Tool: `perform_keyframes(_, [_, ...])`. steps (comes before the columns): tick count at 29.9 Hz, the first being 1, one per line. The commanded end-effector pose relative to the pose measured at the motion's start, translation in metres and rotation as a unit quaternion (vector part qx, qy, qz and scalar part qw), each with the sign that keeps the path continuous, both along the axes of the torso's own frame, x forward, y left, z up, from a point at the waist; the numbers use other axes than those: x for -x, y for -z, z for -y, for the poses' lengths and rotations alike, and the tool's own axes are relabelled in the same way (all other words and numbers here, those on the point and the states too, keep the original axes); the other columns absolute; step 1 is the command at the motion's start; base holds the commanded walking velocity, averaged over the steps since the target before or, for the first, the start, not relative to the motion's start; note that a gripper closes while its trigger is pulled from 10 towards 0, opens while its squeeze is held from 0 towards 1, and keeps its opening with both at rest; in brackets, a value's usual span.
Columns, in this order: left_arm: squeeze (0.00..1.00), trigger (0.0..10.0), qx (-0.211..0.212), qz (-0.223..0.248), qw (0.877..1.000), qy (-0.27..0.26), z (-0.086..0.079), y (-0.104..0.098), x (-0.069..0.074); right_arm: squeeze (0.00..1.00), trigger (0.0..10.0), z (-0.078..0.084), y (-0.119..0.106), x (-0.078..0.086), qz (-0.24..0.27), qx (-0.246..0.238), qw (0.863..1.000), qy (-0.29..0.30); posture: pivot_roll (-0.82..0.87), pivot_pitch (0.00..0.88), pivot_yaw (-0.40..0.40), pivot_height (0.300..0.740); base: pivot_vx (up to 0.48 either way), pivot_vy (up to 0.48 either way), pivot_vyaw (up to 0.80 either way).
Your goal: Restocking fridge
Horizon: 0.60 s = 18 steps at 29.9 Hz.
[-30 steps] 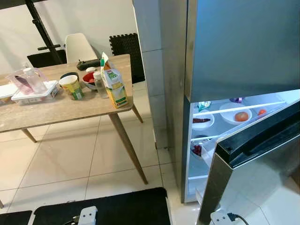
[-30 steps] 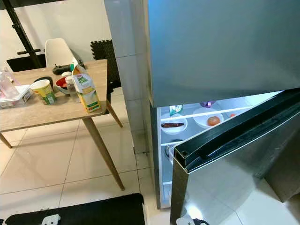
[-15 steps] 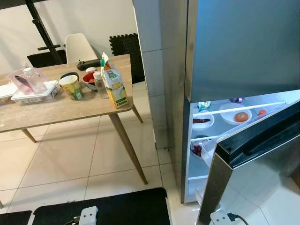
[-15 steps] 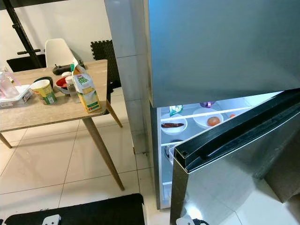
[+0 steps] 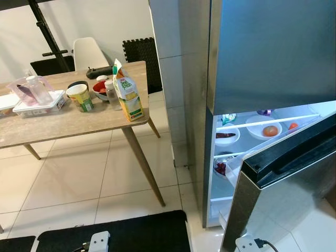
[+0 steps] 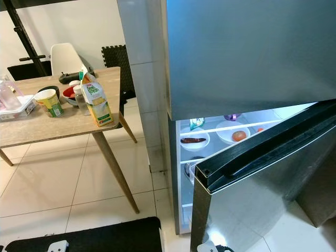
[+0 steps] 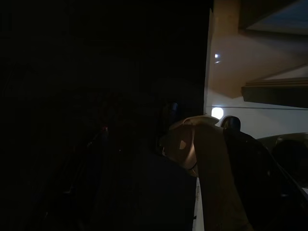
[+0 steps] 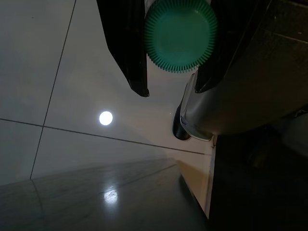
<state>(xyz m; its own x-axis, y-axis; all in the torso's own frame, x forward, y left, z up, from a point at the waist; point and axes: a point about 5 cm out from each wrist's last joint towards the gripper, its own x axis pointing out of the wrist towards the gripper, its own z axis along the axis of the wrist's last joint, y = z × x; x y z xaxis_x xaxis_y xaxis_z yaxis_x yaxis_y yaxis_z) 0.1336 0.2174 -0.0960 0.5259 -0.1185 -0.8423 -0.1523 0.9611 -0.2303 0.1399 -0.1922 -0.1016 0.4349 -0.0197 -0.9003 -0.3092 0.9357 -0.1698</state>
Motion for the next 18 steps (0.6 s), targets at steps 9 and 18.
perform_keyframes(9, [0.00, 10.0, -0.003, 0.001, 1.000, -0.002, 0.0000, -0.0001, -0.0006, 0.00, 10.0, -0.0055, 0.0007, -0.0003, -0.006, -0.004, 1.000, -0.012, 0.00, 0.000, 0.083, 0.740, 0.000, 0.000, 0.00])
perform_keyframes(18, [0.00, 10.0, -0.002, 0.000, 1.000, -0.004, 0.0007, 0.0003, 0.0001, 0.00, 10.0, -0.0061, 0.0003, -0.0015, -0.004, -0.005, 1.000, -0.012, 0.00, 0.000, 0.083, 0.740, 0.000, 0.000, 0.00])
